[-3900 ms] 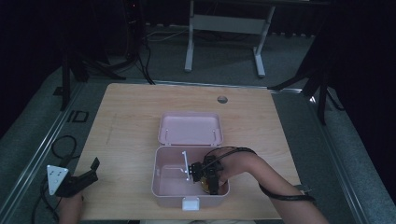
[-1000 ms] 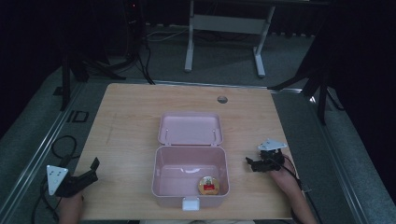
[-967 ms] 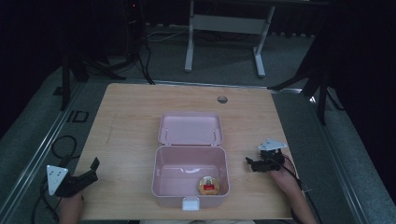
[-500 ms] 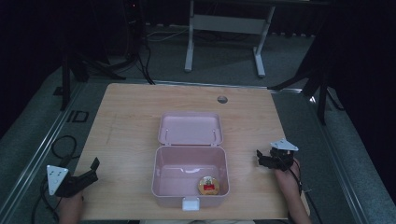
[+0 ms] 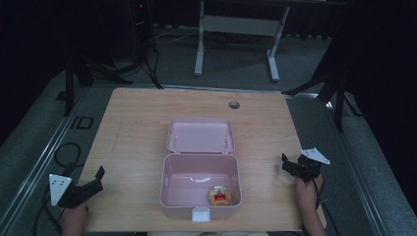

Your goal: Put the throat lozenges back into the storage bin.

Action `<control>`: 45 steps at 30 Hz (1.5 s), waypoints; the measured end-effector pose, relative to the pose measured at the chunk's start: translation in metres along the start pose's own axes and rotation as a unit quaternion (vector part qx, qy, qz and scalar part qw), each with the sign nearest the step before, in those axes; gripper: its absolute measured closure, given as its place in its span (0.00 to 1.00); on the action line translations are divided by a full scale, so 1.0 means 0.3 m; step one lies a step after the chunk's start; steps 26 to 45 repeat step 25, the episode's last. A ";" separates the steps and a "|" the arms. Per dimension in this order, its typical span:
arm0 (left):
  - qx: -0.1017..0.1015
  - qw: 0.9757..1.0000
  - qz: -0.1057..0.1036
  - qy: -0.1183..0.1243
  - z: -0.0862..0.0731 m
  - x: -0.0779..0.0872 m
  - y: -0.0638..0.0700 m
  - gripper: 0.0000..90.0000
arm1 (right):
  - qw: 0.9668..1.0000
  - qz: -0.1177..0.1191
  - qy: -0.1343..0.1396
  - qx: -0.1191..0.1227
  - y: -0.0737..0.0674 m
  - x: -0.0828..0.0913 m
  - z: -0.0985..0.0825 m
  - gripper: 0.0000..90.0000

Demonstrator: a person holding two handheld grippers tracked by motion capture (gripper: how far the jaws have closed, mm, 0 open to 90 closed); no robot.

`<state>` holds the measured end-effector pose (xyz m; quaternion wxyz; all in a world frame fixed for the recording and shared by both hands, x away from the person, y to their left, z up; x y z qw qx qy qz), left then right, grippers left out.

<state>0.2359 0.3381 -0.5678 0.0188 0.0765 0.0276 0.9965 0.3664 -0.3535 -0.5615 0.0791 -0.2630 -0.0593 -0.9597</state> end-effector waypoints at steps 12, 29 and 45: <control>0.003 1.000 0.001 0.001 0.000 0.001 -0.002 0.00 | 0.998 -0.055 0.012 -0.031 0.026 0.012 0.000 0.12; 0.006 1.000 0.001 0.001 0.000 0.000 -0.003 0.00 | 0.998 -0.057 0.007 -0.036 0.030 0.006 -0.001 0.12; 0.006 1.000 0.001 0.001 0.000 0.000 -0.003 0.00 | 0.998 -0.057 0.007 -0.036 0.030 0.006 -0.001 0.12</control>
Point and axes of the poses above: each handheld gripper's, and its own axes: x roughly backward along the jaws, z roughly out of its top, y roughly to its right, the point moved 2 cm from there along -x, roughly forward along the jaws, and after that the axes turned 2 degrees about z, right-handed, at the moved point
